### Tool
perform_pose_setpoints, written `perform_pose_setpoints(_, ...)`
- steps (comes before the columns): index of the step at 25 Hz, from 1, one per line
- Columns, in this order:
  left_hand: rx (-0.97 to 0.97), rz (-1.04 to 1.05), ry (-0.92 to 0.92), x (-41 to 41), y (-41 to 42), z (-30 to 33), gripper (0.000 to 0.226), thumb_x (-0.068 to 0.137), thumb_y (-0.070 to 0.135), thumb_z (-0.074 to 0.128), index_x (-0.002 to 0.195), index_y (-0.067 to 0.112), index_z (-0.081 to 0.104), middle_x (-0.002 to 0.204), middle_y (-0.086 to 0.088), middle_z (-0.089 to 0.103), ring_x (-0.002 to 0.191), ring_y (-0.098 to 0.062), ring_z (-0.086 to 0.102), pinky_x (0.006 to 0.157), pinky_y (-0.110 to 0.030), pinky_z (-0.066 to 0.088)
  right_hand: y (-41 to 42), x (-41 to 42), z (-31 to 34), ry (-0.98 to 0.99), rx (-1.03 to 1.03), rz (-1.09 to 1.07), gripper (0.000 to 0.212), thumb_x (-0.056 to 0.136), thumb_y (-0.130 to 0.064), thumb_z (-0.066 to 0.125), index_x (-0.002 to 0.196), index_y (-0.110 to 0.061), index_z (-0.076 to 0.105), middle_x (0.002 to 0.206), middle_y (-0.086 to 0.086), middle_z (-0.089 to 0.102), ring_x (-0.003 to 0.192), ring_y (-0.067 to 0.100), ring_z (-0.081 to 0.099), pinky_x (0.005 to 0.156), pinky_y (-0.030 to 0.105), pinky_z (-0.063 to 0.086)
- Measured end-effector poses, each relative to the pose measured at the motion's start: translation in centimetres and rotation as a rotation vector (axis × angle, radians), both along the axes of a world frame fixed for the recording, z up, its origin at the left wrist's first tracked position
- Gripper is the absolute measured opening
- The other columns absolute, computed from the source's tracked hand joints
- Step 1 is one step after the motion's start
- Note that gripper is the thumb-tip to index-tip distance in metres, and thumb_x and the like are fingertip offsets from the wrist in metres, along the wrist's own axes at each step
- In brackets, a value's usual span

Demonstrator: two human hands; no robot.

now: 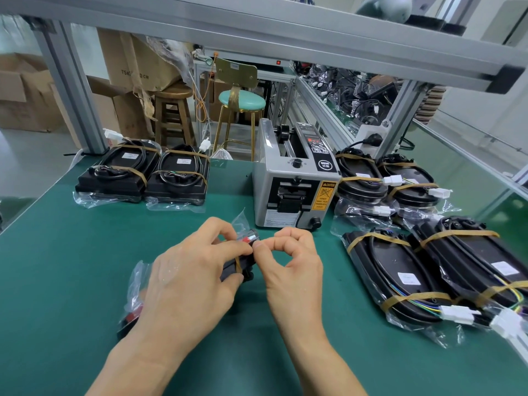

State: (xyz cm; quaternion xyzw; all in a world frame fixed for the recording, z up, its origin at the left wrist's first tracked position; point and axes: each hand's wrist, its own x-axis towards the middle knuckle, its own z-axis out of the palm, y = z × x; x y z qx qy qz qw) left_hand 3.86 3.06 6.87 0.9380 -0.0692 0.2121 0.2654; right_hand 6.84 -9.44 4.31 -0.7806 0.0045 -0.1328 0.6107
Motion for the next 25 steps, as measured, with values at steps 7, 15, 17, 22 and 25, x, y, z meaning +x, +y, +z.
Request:
perform_pose_setpoints(7, -0.051, 0.011, -0.004, 0.0, 0.0, -0.1, 0.038, 0.056, 0.012, 0.086, 0.082, 0.034, 0.071, 0.092, 0.021, 0.059, 0.066, -0.019, 0.061, 0.054, -0.036, 0.051, -1.2, 1.3, -0.5, 0.125, 0.278, 0.028, 0.027, 0.083, -0.014, 0.071, 0.098, -0.032, 0.057, 0.106, -0.011, 0.058, 0.104, 0.004, 0.053, 0.089, 0.017, 0.039)
perform_pose_setpoints(15, 0.033, -0.013, 0.007, 0.1, 0.6, 0.2, 0.041, 0.058, 0.017, 0.080, 0.087, 0.034, 0.056, 0.095, 0.020, 0.055, 0.065, -0.013, 0.054, 0.049, -0.021, 0.038, -0.3, 2.3, -0.6, 0.138, 0.310, 0.323, 0.015, 0.083, -0.013, 0.071, 0.092, -0.022, 0.064, 0.086, -0.009, 0.066, 0.079, 0.002, 0.057, 0.076, 0.017, 0.047)
perform_pose_setpoints(17, 0.028, 0.006, 0.002, 0.4, 0.7, 0.2, 0.039, 0.060, 0.019, 0.079, 0.087, 0.035, 0.056, 0.095, 0.020, 0.055, 0.067, -0.014, 0.054, 0.051, -0.026, 0.041, -0.5, 2.3, -0.9, 0.128, 0.224, 0.409, 0.032, 0.072, -0.020, 0.078, 0.099, -0.025, 0.061, 0.089, -0.014, 0.065, 0.083, -0.001, 0.058, 0.077, 0.019, 0.051)
perform_pose_setpoints(22, -0.158, -0.072, 0.029, 1.0, 2.6, 0.4, 0.058, 0.056, 0.017, 0.085, 0.104, 0.044, 0.067, 0.103, 0.020, 0.054, 0.089, -0.004, 0.056, 0.080, -0.016, 0.042, -3.1, 3.1, -0.7, 0.267, 0.272, 0.317, 0.033, 0.082, -0.006, 0.073, 0.103, -0.027, 0.059, 0.108, 0.000, 0.061, 0.090, 0.005, 0.058, 0.082, 0.015, 0.046)
perform_pose_setpoints(25, -0.528, -0.235, -0.006, 0.9, 4.8, 0.7, 0.062, 0.049, 0.033, 0.084, 0.109, 0.042, 0.069, 0.107, 0.008, 0.061, 0.102, -0.009, 0.060, 0.094, -0.020, 0.044, -5.2, 2.5, 0.9, -0.009, 0.000, 0.461, 0.058, 0.073, -0.027, 0.081, 0.122, -0.038, 0.054, 0.134, -0.017, 0.051, 0.127, -0.003, 0.043, 0.105, 0.014, 0.032)
